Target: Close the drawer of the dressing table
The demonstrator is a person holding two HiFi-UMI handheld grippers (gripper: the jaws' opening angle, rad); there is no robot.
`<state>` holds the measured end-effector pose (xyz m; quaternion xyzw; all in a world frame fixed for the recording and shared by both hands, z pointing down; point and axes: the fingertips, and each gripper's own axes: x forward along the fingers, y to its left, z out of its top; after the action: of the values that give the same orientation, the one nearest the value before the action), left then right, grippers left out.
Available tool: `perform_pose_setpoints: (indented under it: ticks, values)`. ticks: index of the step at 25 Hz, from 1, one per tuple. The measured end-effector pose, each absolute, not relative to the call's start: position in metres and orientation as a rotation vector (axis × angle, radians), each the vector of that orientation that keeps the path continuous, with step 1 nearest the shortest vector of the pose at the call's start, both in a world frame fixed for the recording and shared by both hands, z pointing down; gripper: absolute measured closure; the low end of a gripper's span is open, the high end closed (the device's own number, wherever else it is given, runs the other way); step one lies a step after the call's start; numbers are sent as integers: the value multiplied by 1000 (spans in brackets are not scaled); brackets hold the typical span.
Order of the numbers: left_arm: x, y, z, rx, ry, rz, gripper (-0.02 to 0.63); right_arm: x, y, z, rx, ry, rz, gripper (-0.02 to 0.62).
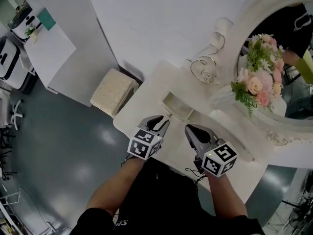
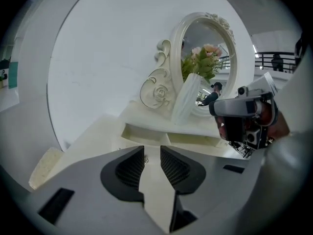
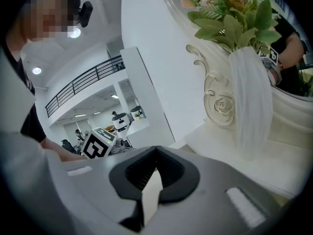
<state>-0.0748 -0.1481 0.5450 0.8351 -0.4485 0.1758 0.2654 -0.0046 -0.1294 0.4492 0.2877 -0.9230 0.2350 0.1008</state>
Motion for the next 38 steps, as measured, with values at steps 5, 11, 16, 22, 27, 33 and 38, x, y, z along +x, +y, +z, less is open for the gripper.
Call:
perform_pose_setpoints:
  ticks: [5,11,16,22,27,33,38]
  values:
    - [-67,-158,572,2235,-1151,536,484,0,-130,456,891,-2702,713,584]
    - [-60,-168,595,2243,-1137,656,460,3,-131,463,920,-2687,740,584]
    - [-56,-172,607,2223,-1134,716,460,4,-131,467,938,-2678,758,584]
    - [-53,-176,618,2208,-1121,738,462,11,-132,472,967,-2659,772,584]
    - [-53,-179,622,2212,-1132,753,503,16,-132,471,990,-2653,779,584]
    - [-55,-178,620,2196,-1126,763,505,16,-131,468,993,-2654,772,584]
    - [-55,-182,604,2213,-1127,723,506,17,-133,465,1005,-2656,769,584]
